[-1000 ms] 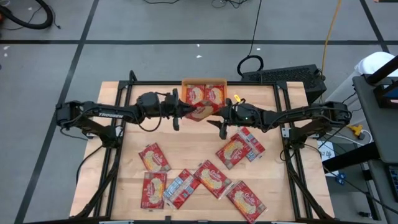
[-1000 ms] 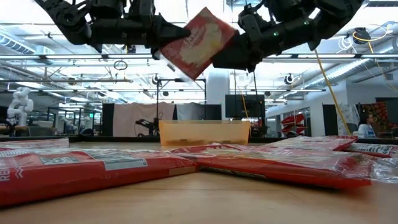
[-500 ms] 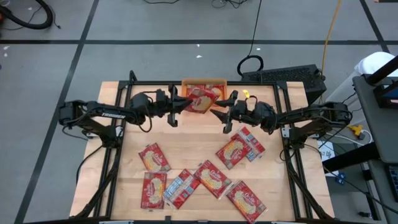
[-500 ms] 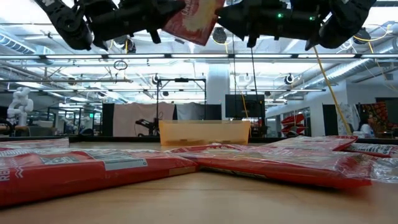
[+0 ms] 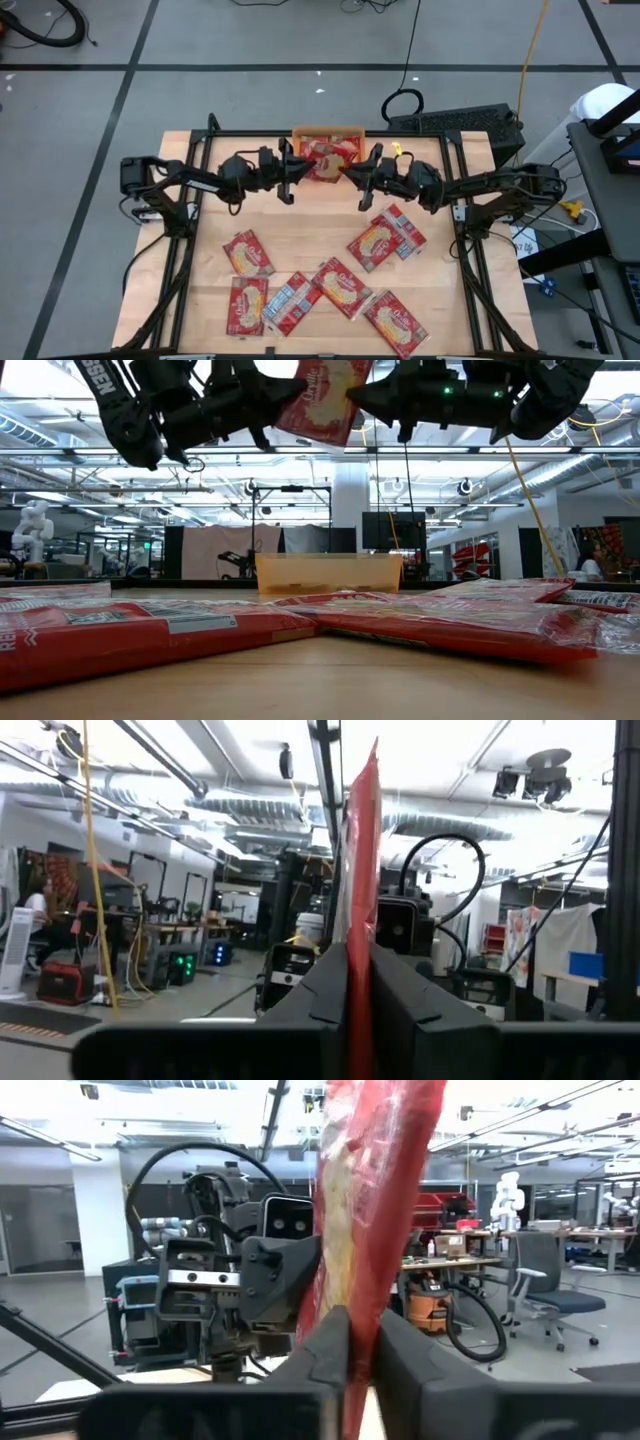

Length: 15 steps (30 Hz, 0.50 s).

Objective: Sort popcorn bags into baskets
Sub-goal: Put the popcorn pack into the orange bin

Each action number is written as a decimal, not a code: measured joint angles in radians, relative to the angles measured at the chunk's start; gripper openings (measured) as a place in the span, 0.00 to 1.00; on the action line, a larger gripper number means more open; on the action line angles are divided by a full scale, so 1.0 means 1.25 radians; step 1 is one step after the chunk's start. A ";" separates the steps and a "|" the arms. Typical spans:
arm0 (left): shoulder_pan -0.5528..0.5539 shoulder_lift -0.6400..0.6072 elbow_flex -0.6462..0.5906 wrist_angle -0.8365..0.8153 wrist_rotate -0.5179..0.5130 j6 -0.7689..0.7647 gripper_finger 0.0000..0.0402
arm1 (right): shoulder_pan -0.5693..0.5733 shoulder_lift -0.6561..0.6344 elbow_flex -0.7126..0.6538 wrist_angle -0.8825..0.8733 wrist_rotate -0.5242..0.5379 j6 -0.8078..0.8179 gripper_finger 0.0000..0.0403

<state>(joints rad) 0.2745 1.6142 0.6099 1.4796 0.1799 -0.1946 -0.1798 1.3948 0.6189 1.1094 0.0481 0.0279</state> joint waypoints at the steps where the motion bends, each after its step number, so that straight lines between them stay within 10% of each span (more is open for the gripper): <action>1: 0.000 0.001 0.001 -0.001 -0.004 0.002 0.11 | -0.006 0.000 0.000 0.000 0.000 0.000 0.03; 7: 0.025 -0.033 -0.008 -0.021 -0.008 0.080 0.30 | -0.055 -0.014 0.049 -0.105 -0.038 0.015 0.02; 15: 0.073 -0.212 -0.095 -0.240 -0.195 0.093 0.57 | -0.159 -0.067 0.231 -0.601 -0.089 -0.013 0.02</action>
<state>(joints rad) 0.3653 1.3496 0.4909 1.1796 -0.0637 -0.0786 -0.3790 1.3106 0.9082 0.3586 -0.0630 0.0119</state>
